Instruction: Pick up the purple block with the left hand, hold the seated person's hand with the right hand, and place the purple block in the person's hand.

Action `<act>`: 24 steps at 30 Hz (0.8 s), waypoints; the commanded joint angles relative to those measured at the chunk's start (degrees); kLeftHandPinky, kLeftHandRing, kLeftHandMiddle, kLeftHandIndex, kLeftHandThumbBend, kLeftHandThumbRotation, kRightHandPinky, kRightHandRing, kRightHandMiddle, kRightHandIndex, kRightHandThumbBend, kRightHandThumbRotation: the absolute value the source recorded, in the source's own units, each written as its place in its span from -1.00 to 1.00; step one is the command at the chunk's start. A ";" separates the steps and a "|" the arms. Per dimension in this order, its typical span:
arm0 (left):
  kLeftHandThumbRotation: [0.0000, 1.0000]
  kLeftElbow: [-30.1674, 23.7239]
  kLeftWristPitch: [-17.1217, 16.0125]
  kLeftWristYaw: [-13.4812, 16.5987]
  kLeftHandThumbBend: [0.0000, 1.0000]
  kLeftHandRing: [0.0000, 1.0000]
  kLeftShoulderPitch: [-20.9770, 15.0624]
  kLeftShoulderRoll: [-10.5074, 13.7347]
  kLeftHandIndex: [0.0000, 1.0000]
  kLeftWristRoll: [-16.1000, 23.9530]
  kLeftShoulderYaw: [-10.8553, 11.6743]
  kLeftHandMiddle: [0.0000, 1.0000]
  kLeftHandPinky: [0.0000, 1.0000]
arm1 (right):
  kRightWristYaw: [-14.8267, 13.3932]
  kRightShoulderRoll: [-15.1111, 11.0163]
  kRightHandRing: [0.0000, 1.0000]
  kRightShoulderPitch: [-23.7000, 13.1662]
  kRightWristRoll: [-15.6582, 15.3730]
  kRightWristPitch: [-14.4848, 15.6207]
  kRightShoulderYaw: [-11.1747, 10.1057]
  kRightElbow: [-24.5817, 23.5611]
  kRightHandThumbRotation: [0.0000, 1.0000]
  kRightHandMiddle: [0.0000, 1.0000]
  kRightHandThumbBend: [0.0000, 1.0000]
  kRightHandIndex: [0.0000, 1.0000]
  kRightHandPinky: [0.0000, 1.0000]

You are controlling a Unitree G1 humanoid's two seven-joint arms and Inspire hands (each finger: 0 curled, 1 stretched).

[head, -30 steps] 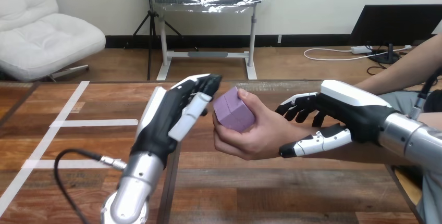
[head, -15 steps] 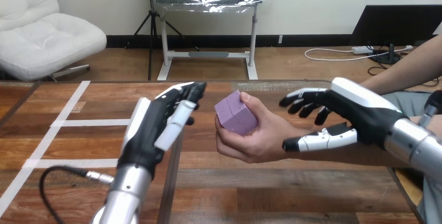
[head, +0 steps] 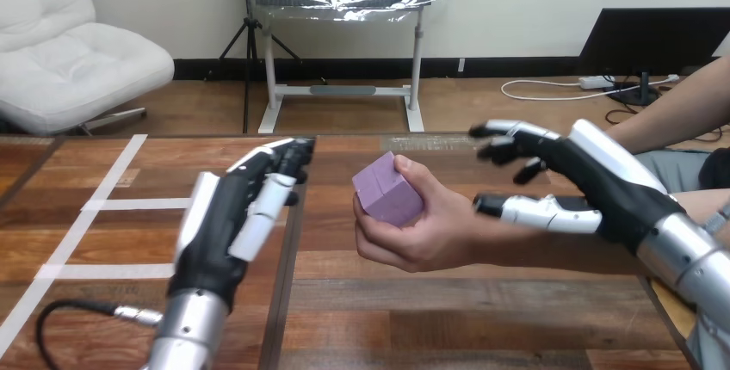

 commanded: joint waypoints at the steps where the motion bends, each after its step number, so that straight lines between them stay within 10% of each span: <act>1: 1.00 -6.61 -1.19 -0.70 0.40 0.51 0.40 0.92 0.52 -1.60 1.34 0.58 0.39 | -1.84 3.27 0.68 -0.24 3.11 -3.50 -2.24 2.09 0.94 0.74 0.65 0.77 0.50; 24: 1.00 -21.50 0.42 -4.29 0.24 0.42 10.65 2.26 0.42 -6.55 4.37 0.48 0.22 | -0.67 10.17 0.67 1.99 13.46 -8.20 -4.79 -2.16 1.00 0.72 0.74 0.79 0.53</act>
